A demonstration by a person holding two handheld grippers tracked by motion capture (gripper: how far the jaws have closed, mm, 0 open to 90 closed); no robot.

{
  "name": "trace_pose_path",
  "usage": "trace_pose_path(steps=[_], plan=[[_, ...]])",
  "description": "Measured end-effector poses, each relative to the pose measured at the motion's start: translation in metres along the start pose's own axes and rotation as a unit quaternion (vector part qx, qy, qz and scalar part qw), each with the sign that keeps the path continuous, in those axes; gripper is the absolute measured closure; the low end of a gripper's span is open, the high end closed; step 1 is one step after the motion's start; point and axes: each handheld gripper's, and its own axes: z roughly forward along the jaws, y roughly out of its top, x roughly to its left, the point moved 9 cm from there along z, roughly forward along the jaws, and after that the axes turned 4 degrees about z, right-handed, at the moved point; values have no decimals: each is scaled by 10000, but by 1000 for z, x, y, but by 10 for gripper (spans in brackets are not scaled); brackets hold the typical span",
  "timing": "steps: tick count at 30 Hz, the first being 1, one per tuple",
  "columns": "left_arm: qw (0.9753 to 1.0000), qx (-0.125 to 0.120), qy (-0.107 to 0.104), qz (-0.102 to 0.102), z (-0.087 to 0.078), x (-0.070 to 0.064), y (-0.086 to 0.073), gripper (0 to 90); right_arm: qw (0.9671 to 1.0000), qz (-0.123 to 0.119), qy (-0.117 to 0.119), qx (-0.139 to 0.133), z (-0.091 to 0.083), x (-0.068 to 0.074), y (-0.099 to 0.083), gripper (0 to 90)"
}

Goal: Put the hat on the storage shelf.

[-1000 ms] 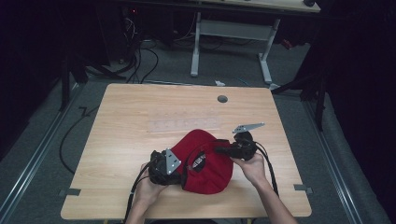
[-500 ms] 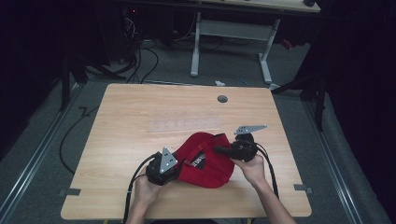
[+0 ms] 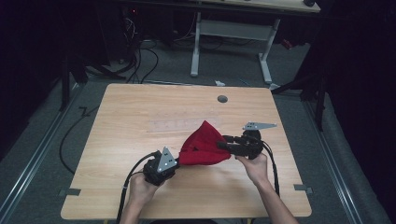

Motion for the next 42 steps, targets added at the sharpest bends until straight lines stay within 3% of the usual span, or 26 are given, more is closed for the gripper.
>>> trace_pose_path(steps=[4,5,9,10,13,16,19,22,23,24,25,28,29,30,31,34,35,38,42], plan=[[10000,42,3,79,-1,-2,0,848,9996,-94,-221,-151,-13,-4,3,468],[9999,53,13,94,-2,-1,0,851,9989,-83,-294,-360,-23,-8,7,446],[9999,-102,60,-61,-6,3,4,857,9968,-23,-378,-708,-40,-16,12,414],[9996,-185,66,-225,-9,6,8,857,9968,-23,-378,-708,-40,-16,12,414],[9989,-275,77,-368,-16,14,14,857,9956,-2,-470,-805,-46,-26,8,398],[9983,-332,158,-460,-20,19,18,857,9954,33,-807,-519,-36,-46,-15,388],[9971,-439,218,-582,-23,24,25,856,9939,-3,-1038,-368,-31,-55,-27,388],[9938,-646,235,-878,-25,31,33,854,9908,-12,-1339,-188,-22,-67,-42,380],[9923,-699,258,-987,-25,35,36,853,9893,-29,-1457,-112,-20,-71,-47,379],[9918,-713,285,-1020,-25,37,36,853,9855,-86,-1696,11,-15,-79,-57,382],[9913,-731,323,-1042,-25,39,37,853,9855,-86,-1696,11,-15,-79,-57,382],[9898,-738,390,-1151,-24,45,39,853,9789,-158,-2028,207,-10,-90,-69,400],[9891,-750,411,-1196,-24,47,41,853,9733,-253,-2259,328,-7,-95,-75,407],[9886,-769,421,-1223,-24,48,42,853,9733,-253,-2259,328,-7,-95,-75,407],[9879,-787,431,-1265,-24,49,43,853,9704,-325,-2362,388,-6,-97,-77,406],[9862,-862,471,-1335,-25,54,48,853,9681,-379,-2442,410,-4,-99,-79,400],[9855,-891,486,-1361,-25,56,50,853,9653,-439,-2530,473,-2,-99,-81,396],[9828,-982,497,-1483,-25,62,56,853,9626,-538,-2607,507,2,-100,-82,388],[9808,-1039,485,-1580,-25,68,65,854,9629,-474,-2608,509,3,-100,-82,376]])
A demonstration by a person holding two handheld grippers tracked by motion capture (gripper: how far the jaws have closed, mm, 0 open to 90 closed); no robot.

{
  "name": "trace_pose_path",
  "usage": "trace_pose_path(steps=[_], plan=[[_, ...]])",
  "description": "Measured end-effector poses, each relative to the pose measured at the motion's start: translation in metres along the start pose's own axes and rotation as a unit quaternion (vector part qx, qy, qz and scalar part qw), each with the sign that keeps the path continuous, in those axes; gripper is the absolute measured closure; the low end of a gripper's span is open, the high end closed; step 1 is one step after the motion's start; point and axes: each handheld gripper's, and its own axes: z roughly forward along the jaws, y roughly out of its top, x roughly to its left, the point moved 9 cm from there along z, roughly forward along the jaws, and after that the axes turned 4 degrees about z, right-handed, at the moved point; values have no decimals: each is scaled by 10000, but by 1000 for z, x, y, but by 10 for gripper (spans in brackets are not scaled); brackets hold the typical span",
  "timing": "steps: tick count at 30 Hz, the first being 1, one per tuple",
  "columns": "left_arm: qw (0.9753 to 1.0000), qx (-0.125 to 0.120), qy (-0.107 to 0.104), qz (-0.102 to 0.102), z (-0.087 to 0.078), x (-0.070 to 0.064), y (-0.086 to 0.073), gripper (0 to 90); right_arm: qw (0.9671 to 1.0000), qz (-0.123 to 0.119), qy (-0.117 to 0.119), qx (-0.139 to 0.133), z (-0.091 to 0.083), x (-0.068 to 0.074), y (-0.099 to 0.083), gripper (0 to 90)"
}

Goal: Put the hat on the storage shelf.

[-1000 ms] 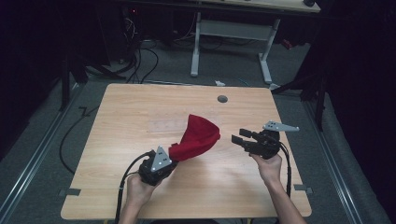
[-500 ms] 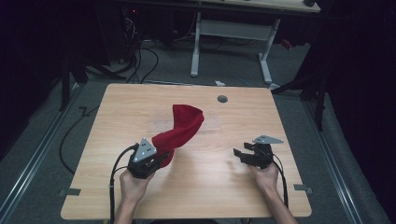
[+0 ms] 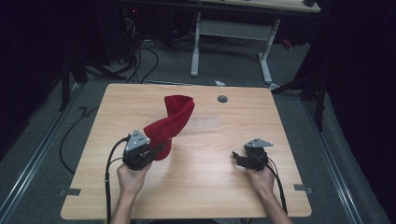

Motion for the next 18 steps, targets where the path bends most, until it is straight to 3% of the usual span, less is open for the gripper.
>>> trace_pose_path(steps=[2,6,10,13,18], plan=[[10000,-33,11,-34,1,0,6,853,9999,114,90,36,0,-2,-1,359],[9999,-122,60,-53,2,1,18,854,9999,74,70,43,0,-1,-1,350],[9992,-253,89,-296,8,7,32,854,9999,68,75,49,0,-1,-2,342],[9992,-291,199,-200,14,9,38,853,9999,69,78,47,0,0,-2,339],[9990,-336,191,-203,23,9,49,854,9999,78,72,48,0,0,-2,338]])
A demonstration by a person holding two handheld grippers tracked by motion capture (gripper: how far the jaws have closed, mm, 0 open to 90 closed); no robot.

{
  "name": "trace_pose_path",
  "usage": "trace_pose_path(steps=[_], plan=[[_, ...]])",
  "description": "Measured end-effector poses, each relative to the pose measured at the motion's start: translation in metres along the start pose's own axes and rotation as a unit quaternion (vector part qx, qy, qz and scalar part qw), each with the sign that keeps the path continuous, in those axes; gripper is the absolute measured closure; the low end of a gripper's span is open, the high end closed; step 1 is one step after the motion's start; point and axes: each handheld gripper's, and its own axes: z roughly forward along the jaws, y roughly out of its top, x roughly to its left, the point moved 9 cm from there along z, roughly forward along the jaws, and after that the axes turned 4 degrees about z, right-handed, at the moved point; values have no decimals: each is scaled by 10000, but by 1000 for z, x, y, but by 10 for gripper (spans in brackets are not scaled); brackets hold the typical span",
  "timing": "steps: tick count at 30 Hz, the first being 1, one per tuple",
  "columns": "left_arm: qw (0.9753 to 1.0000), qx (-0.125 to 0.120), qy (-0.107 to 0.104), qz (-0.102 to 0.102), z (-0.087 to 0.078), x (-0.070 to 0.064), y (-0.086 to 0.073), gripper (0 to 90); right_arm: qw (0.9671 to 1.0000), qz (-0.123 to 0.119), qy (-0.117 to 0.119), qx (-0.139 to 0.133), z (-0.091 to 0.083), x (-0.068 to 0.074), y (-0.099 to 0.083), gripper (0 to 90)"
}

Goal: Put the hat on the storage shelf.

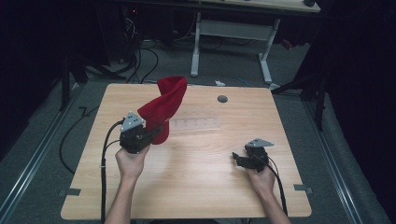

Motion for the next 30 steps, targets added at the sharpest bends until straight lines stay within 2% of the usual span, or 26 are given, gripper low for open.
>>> trace_pose_path(steps=[2,6,10,15,19,21,24,27,30], plan=[[10000,-39,42,35,6,1,5,854,10000,-27,14,3,0,0,0,333],[9998,-172,71,-74,15,6,16,854,10000,-34,20,5,0,0,0,331],[9995,-284,159,-44,24,13,25,854,10000,-1,12,11,0,1,0,331],[9987,-358,361,31,38,24,31,854,10000,-7,16,20,0,1,0,325],[9970,-490,608,2,48,42,36,854,10000,-14,29,25,0,2,-1,321],[9964,-486,696,30,50,49,35,854,10000,-32,41,22,0,2,-1,322],[9954,-438,827,199,54,59,31,855,10000,-19,38,27,0,2,-1,321],[9944,-442,937,192,58,67,28,854,10000,-27,41,17,0,2,0,321],[9937,-397,1012,278,62,73,22,854,10000,-26,40,17,0,2,0,321]])
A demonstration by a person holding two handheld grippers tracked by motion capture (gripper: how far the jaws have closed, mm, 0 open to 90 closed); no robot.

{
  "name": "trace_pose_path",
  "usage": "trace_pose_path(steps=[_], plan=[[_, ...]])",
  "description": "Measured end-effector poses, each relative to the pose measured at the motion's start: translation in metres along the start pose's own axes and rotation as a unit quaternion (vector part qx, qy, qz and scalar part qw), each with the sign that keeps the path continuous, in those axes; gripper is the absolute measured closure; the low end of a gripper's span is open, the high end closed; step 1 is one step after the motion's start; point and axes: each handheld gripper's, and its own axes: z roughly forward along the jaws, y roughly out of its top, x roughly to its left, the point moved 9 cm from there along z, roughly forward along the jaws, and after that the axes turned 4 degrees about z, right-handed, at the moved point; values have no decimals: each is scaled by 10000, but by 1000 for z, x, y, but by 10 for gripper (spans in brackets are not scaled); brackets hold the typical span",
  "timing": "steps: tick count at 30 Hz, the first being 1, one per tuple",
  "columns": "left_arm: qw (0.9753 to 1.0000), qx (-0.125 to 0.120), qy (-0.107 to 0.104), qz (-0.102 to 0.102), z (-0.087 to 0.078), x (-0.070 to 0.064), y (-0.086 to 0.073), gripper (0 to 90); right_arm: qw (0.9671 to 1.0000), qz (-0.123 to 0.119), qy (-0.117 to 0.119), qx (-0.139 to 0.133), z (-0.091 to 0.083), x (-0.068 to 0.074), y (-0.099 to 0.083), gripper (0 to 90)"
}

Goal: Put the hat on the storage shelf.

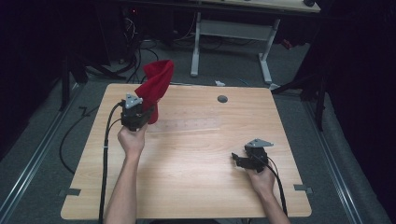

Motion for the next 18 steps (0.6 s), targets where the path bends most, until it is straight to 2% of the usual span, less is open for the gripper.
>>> trace_pose_path(steps=[4,14,18], plan=[[9999,-38,109,-4,5,8,-8,854,10000,-1,6,3,0,0,0,321],[9999,-44,120,-100,5,16,-19,851,10000,8,6,7,0,0,0,321],[9997,86,171,-140,5,22,-28,848,10000,1,7,7,0,0,0,321]])
